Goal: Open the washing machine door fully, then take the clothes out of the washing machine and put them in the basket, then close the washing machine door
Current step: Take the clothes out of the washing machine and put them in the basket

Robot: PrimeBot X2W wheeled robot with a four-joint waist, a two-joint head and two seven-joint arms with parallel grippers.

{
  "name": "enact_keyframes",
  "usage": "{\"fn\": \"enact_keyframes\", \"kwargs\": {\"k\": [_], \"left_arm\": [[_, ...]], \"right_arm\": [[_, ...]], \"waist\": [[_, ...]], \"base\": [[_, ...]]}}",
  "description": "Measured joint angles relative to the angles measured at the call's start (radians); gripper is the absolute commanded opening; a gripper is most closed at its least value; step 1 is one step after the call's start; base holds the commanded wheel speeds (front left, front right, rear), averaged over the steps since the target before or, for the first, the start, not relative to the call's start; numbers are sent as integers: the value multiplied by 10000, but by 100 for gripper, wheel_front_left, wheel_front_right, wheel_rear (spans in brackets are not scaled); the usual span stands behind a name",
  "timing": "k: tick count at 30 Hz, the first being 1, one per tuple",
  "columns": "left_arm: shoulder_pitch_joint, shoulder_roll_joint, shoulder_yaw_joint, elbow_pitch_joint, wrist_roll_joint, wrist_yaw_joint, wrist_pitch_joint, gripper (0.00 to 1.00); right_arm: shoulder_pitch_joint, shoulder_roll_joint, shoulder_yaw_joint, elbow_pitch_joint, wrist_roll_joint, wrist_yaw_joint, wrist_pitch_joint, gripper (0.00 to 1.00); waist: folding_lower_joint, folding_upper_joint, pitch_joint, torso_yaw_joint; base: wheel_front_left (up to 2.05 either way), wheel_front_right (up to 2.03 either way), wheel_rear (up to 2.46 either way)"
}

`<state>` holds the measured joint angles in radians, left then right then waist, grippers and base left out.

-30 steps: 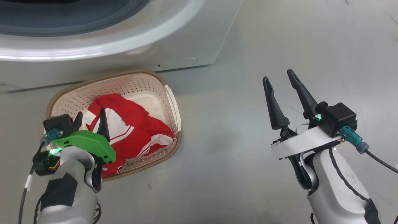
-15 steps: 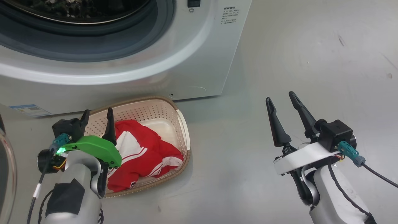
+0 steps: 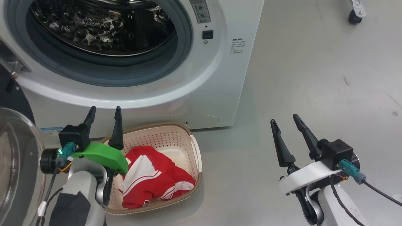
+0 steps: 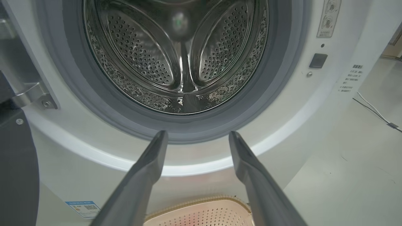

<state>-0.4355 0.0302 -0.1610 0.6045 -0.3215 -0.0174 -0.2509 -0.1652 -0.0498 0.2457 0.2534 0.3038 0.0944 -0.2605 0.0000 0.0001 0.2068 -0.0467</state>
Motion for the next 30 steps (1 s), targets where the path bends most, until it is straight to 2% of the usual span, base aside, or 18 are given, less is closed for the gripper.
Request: {"fn": "enact_keyframes", "kwargs": {"k": [13, 30], "left_arm": [[1769, 171, -65, -1335, 500, 483, -10, 100], [3918, 178, -247, -2646, 583, 752, 4, 100]], "right_arm": [[879, 2, -134, 104, -94, -111, 0, 100], [1661, 6, -211, 79, -253, -353, 0, 100]], "waist": [[-1, 0, -1236, 260], [-1, 0, -2020, 317]], "base": [[0, 0, 0], [0, 0, 0]]}}
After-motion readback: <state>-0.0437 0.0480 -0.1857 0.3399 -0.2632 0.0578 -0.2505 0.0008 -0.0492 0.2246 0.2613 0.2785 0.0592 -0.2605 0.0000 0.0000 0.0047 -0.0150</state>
